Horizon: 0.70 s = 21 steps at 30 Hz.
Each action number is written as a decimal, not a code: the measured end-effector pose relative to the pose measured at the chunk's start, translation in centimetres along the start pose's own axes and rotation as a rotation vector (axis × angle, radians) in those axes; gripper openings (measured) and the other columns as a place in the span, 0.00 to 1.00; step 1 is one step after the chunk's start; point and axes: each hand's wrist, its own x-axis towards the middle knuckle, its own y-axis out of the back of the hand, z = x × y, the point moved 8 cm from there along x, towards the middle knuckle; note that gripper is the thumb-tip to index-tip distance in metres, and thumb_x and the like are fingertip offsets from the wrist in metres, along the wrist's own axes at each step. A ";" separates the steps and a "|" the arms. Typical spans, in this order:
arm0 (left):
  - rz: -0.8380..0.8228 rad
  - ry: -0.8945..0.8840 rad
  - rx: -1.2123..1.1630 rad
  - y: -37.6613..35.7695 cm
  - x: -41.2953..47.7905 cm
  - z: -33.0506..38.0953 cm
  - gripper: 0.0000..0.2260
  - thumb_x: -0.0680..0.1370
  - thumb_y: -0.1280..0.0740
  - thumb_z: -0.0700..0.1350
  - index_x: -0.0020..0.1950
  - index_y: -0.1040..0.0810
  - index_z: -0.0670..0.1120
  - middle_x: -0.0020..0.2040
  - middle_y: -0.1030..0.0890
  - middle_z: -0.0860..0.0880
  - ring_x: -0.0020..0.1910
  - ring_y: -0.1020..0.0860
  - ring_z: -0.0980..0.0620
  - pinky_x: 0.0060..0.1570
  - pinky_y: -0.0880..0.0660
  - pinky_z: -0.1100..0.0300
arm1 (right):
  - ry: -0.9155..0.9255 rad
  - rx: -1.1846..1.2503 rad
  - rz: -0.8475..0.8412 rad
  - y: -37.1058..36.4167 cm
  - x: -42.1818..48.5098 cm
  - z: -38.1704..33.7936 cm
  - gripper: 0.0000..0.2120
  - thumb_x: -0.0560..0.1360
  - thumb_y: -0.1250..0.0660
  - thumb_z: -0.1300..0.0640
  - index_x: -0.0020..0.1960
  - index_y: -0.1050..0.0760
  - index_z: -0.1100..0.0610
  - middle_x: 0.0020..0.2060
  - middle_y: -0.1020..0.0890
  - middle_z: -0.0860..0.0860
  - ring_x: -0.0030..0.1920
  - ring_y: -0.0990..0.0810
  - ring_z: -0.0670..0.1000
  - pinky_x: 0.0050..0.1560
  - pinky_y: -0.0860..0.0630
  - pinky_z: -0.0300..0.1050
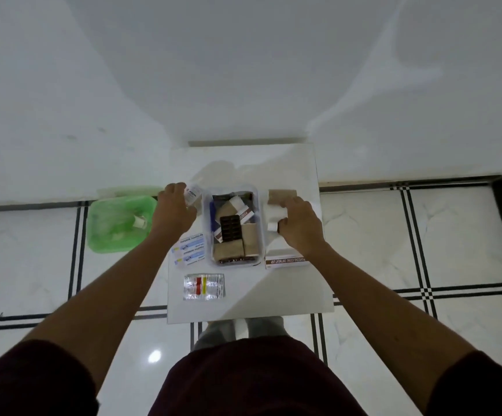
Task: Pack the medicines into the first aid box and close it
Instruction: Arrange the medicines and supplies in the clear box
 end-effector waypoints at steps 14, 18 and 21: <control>0.044 0.159 -0.108 -2.0 0.8 -2.7 0.26 0.68 0.26 0.48 0.58 0.29 0.34 0.54 0.26 0.35 0.53 0.28 0.37 0.51 0.31 0.47 | 0.176 -0.360 -0.110 -5.1 0.8 1.6 0.18 0.65 0.33 0.69 0.54 0.28 0.63 0.48 0.23 0.59 0.47 0.25 0.60 0.44 0.29 0.50; 0.181 0.158 -0.185 0.6 -0.5 -2.7 0.28 0.67 0.26 0.46 0.62 0.30 0.37 0.56 0.27 0.38 0.54 0.29 0.40 0.52 0.32 0.53 | 0.207 -0.361 -0.108 -5.4 0.7 2.4 0.18 0.66 0.33 0.67 0.56 0.28 0.60 0.49 0.23 0.58 0.48 0.24 0.59 0.46 0.28 0.51; 0.251 0.030 -0.222 3.0 -1.0 -1.1 0.28 0.66 0.27 0.47 0.61 0.29 0.38 0.54 0.26 0.38 0.53 0.28 0.41 0.50 0.34 0.56 | 0.187 -0.253 -0.064 -4.4 0.4 2.7 0.16 0.67 0.32 0.66 0.55 0.26 0.59 0.49 0.22 0.57 0.48 0.24 0.59 0.44 0.27 0.50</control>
